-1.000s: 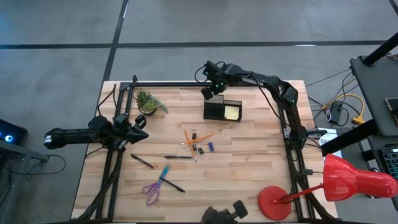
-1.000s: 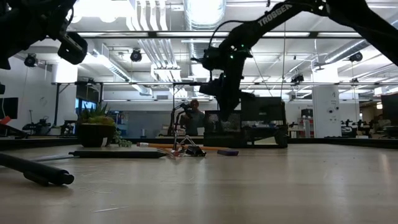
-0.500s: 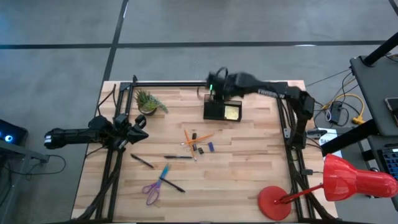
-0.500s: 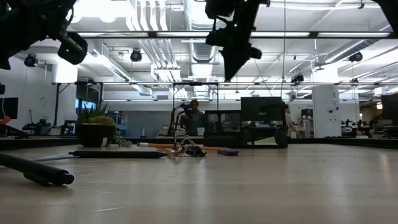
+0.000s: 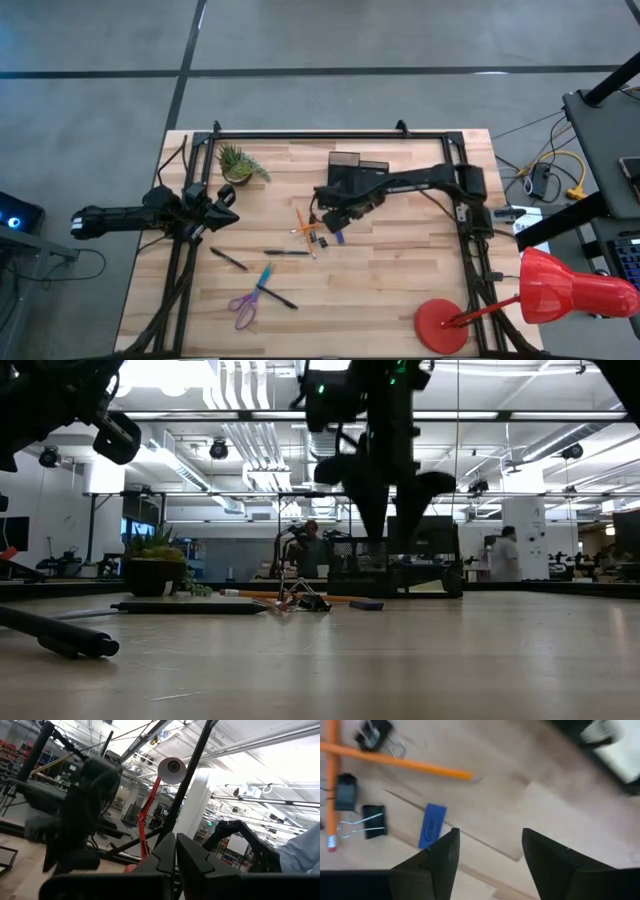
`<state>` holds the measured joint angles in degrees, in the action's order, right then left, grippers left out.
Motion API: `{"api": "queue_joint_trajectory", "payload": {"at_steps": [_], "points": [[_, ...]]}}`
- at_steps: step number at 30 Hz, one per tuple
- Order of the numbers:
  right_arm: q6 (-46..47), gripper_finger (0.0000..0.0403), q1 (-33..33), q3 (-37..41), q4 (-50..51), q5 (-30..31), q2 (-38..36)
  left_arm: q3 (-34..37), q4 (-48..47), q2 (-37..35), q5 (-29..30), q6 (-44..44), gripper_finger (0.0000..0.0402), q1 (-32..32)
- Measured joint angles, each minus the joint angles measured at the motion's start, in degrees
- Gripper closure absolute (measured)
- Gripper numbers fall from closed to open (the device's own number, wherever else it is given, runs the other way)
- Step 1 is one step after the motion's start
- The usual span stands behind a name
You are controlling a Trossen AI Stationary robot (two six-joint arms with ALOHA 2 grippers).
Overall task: Pick and place office supplies into organizer
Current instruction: Put the blue eraser into the black desk organizer
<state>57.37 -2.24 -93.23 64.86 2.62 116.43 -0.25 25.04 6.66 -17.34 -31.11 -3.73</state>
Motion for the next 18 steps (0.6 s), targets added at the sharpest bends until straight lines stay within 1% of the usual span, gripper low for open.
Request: {"api": "queue_joint_trajectory", "payload": {"at_steps": [2,4,7,11,14,18], "points": [[0.94,0.0187,0.98,-0.02,-1.87,-2.43,1.80,0.00,0.00,0.07,0.00,-0.02,0.0402,0.00],[2.24,0.0186,2.32,-0.03,-3.39,-3.01,3.53,0.00,0.00,0.07,0.00,-0.02,0.0402,0.00],[5.13,0.0188,3.86,-0.09,-4.63,-2.84,5.71,0.00,-0.01,0.10,-0.02,-0.01,0.0402,0.00],[5.75,0.0191,4.75,-0.17,-6.76,-2.42,7.86,0.00,-0.02,0.10,-0.02,-0.02,0.0402,0.00],[7.08,0.0191,5.00,-0.17,-8.37,-2.20,8.28,-0.02,-0.01,0.11,0.00,0.00,0.0402,0.00],[9.31,0.0191,4.99,-0.15,-9.41,-0.16,8.41,-0.02,-0.01,0.07,-0.02,-0.02,0.0402,0.00]]}}
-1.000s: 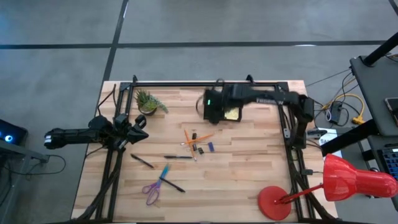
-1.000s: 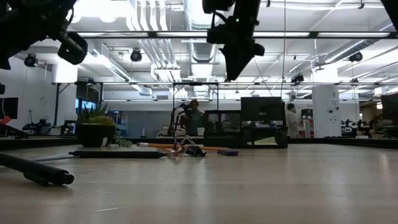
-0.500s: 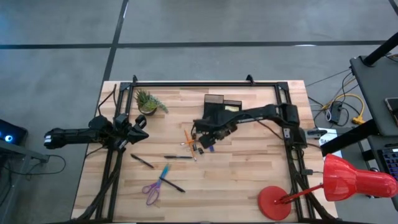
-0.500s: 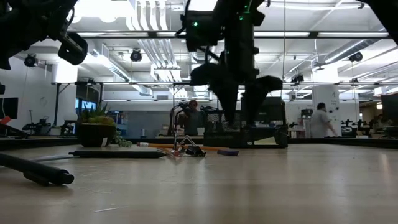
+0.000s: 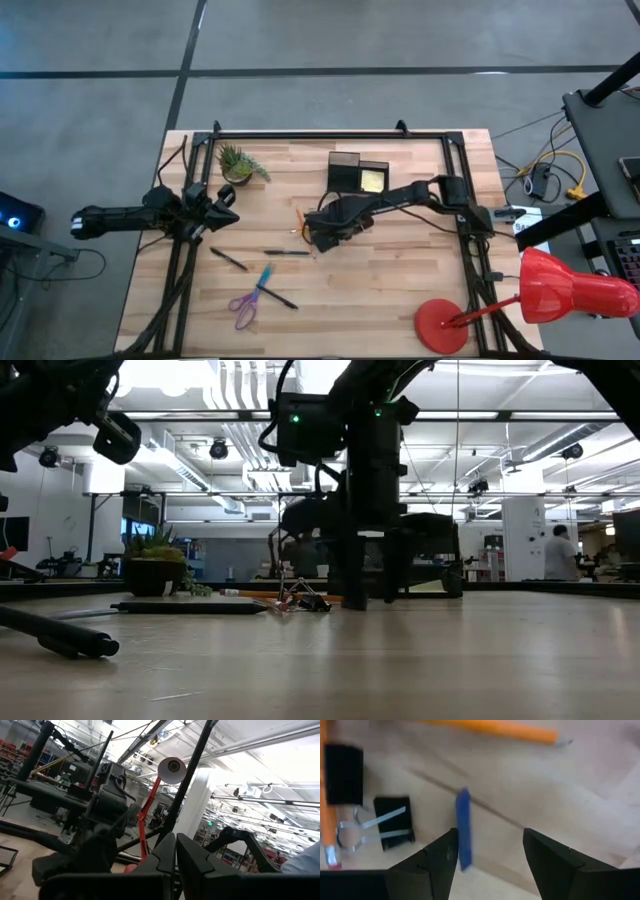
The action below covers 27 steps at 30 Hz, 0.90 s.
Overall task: Pick and place office supplies into organizer
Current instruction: Put the blue eraser into the black desk organizer
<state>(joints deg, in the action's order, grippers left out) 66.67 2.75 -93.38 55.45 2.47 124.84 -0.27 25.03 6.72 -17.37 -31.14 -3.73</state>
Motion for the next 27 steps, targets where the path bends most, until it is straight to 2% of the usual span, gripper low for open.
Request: {"api": "queue_joint_trajectory", "payload": {"at_steps": [12,19,23,27], "points": [[-2.00,0.0191,0.67,0.09,-5.19,-0.49,0.68,0.00,0.00,0.11,0.01,0.01,0.0402,0.00],[-5.95,0.0193,0.73,0.02,-4.82,2.29,1.45,0.01,0.01,0.00,-0.01,0.02,0.0402,-0.01],[-10.73,0.0217,0.73,0.02,-4.34,3.28,1.64,0.01,0.01,0.00,0.00,0.02,0.0402,-0.01],[-13.75,0.0265,0.73,0.03,-3.25,4.80,1.68,0.01,0.01,0.00,0.00,0.01,0.0402,0.00]]}}
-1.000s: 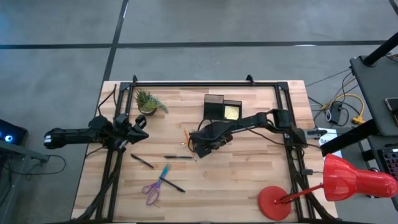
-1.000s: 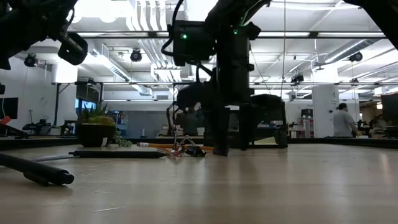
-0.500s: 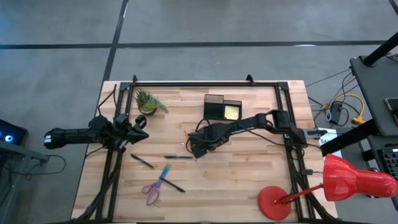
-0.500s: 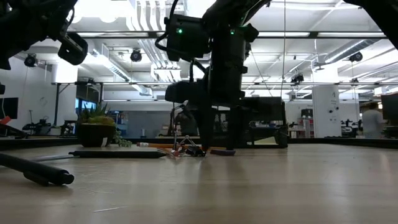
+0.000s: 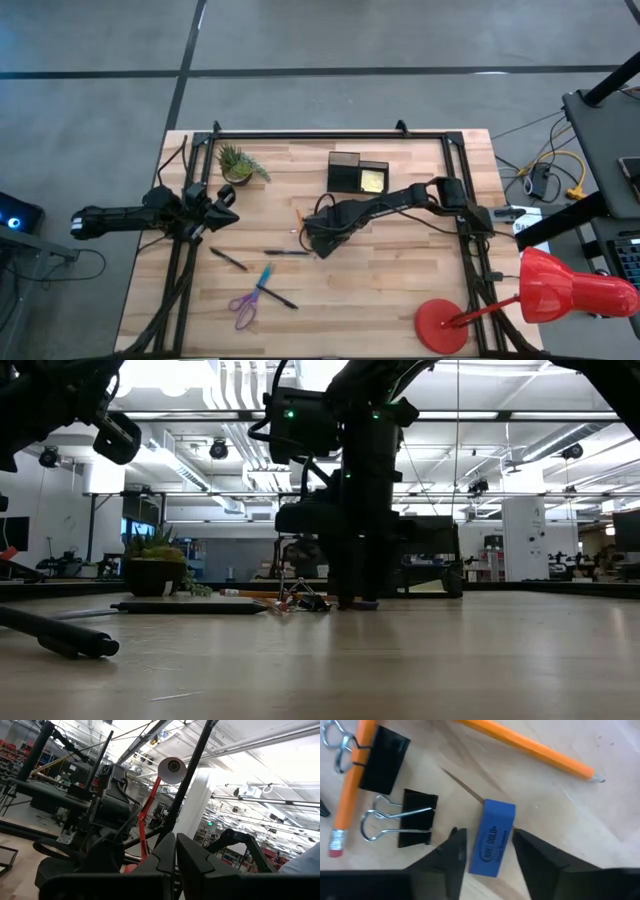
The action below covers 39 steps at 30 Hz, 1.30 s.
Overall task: Pick and place office supplies into organizer
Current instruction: Put the blue eraser into the black desk organizer
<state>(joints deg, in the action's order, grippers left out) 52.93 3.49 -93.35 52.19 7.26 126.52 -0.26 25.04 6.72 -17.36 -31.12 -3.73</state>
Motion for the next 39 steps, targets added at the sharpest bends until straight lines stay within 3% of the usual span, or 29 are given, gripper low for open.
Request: {"api": "queue_joint_trajectory", "payload": {"at_steps": [7,11,20,24,28,39], "points": [[-2.44,0.0356,-0.02,0.12,0.54,0.27,-0.45,0.01,0.00,0.02,0.00,0.00,0.0402,0.00],[-2.76,0.0387,-0.13,-1.40,1.22,0.67,-2.24,0.00,0.00,0.00,0.00,0.01,0.0402,0.00],[-3.92,0.0396,-1.70,-9.11,7.54,8.13,-9.30,0.00,-0.01,0.00,0.01,0.00,0.0402,0.00],[-6.60,0.0394,-3.82,-10.78,7.81,2.44,-11.30,0.00,0.02,0.04,-0.01,0.00,0.0402,0.00],[-4.74,0.0372,-3.30,-9.28,8.03,0.17,-9.26,-0.01,0.02,0.11,0.02,-0.01,0.0402,0.00],[2.38,0.0213,-0.80,-8.77,7.29,-1.51,-1.15,0.00,0.00,0.04,0.00,0.01,0.0402,0.00]]}}
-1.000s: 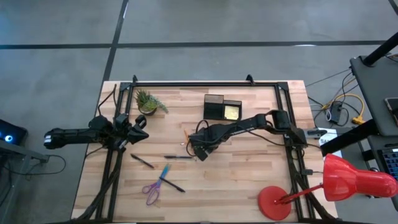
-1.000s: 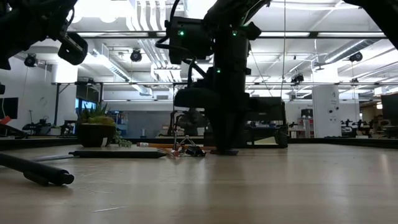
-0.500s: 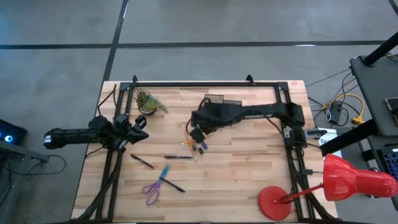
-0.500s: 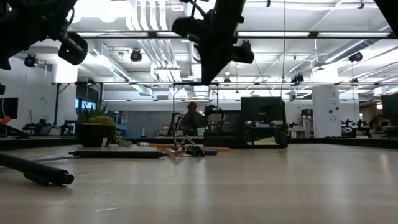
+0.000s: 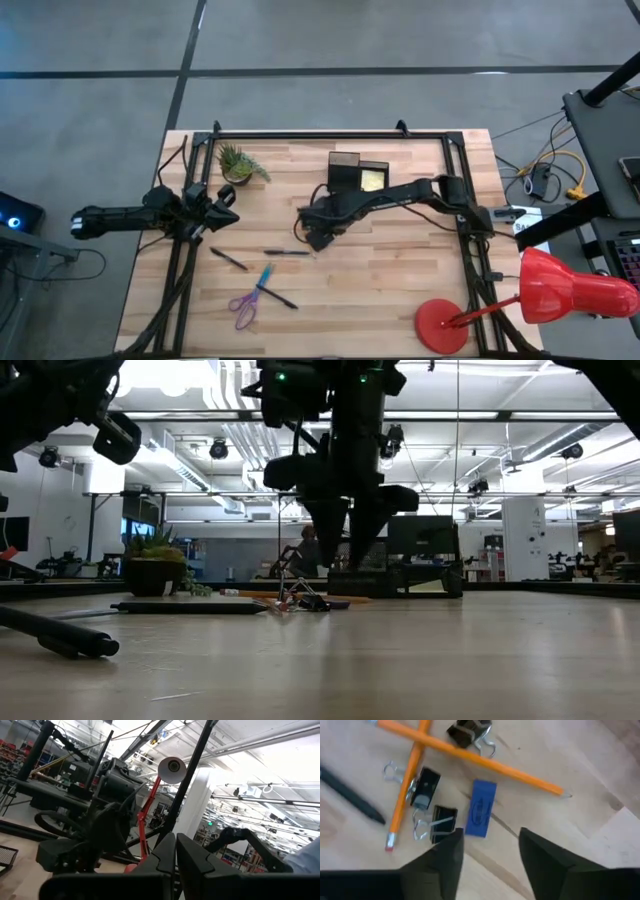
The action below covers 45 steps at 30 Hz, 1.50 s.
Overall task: Pick and place office supplies into organizer
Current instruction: Put the blue eraser into the black desk organizer
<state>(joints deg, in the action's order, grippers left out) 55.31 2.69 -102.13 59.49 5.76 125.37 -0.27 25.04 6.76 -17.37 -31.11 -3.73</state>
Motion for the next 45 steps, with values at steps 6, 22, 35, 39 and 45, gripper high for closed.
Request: {"api": "queue_joint_trajectory", "payload": {"at_steps": [6,22,35,39,45], "points": [[0.26,0.0189,-0.32,0.09,-1.89,0.11,2.78,-0.01,0.00,-0.04,0.00,0.00,0.0402,0.00],[-0.19,0.0240,-0.66,0.52,-5.08,0.33,4.25,-0.01,0.00,-0.07,0.01,-0.01,0.0402,-0.01],[0.20,0.0296,-0.58,1.42,-6.37,0.63,4.25,0.00,0.00,-0.04,0.02,-0.02,0.0402,0.00],[0.10,0.0283,-0.56,1.42,-6.70,1.10,4.53,-0.01,0.00,-0.06,0.02,-0.02,0.0402,0.00],[0.06,0.0283,-0.60,1.11,-6.74,-0.66,6.23,-0.01,-0.01,-0.05,0.00,-0.01,0.0402,0.00]]}}
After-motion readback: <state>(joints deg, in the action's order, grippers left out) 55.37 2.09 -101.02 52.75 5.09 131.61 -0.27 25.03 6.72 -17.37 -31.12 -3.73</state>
